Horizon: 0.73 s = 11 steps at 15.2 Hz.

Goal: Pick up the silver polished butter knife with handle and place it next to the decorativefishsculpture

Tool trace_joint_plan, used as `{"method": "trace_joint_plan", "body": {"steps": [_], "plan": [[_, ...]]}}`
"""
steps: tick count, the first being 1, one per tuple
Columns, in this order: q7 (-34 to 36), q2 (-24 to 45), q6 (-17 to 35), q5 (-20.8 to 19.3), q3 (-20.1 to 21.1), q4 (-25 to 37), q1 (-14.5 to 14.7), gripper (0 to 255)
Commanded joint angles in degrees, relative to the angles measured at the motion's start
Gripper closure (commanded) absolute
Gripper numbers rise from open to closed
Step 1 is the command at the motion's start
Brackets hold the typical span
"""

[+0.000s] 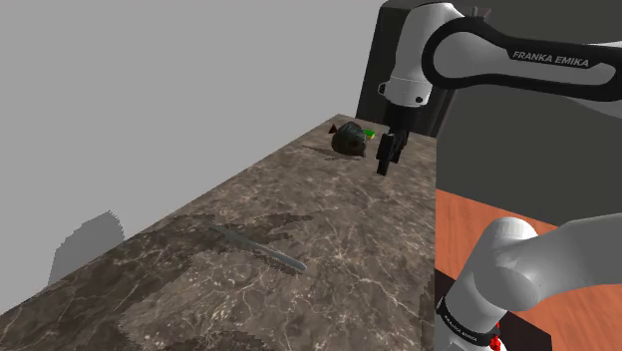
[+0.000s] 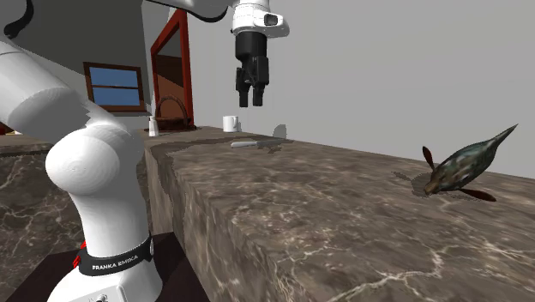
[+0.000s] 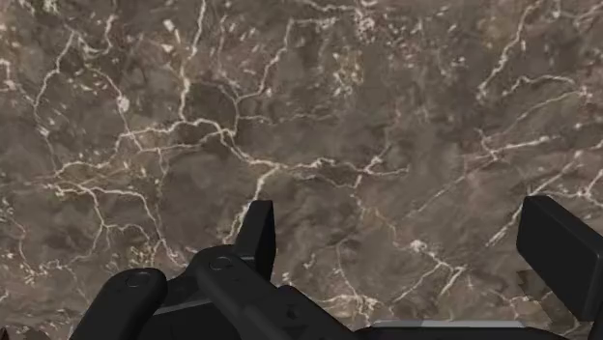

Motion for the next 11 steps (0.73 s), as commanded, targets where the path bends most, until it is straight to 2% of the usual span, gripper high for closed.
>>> {"method": "trace_joint_plan", "body": {"steps": [1, 11], "plan": [[0.0, 0.0, 0.0, 0.0, 0.0, 0.0, 0.0, 0], [8.6, 12.1, 8.3, 5.7, 10.3, 4.1, 4.3, 0]]}}
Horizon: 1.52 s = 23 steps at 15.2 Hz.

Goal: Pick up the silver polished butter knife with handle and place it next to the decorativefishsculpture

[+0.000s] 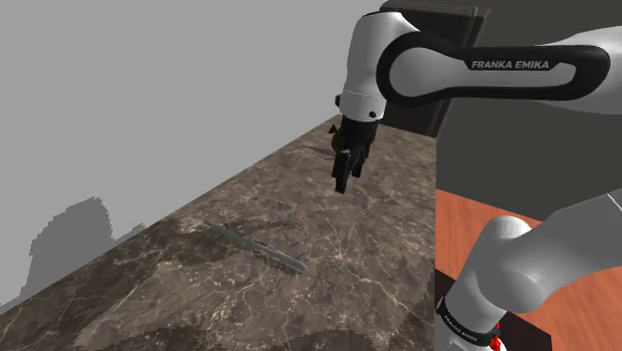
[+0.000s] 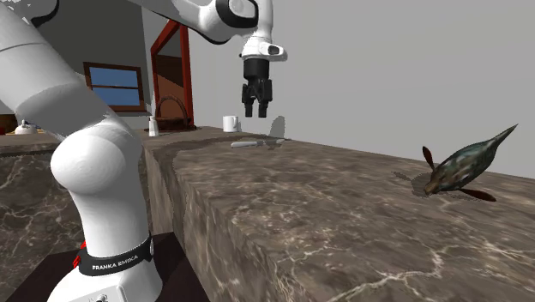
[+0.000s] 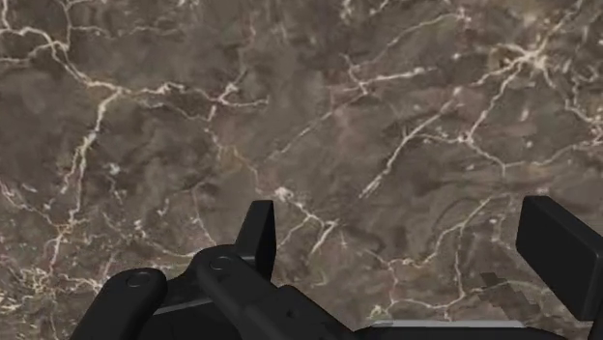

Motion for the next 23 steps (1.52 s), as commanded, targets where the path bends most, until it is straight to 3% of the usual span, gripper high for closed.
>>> {"method": "trace_joint_plan", "body": {"steps": [1, 9, 16, 23], "plan": [[1.8, 2.6, 1.5, 0.8, 2.1, 1.2, 0.8, 0], [9.2, 15.6, 6.9, 0.9, 10.0, 9.1, 2.9, 0], [16.9, 29.2, 9.8, -3.2, 16.2, 19.2, 5.2, 0], [17.3, 30.2, 14.4, -3.6, 16.5, 15.5, 5.5, 0]]}}
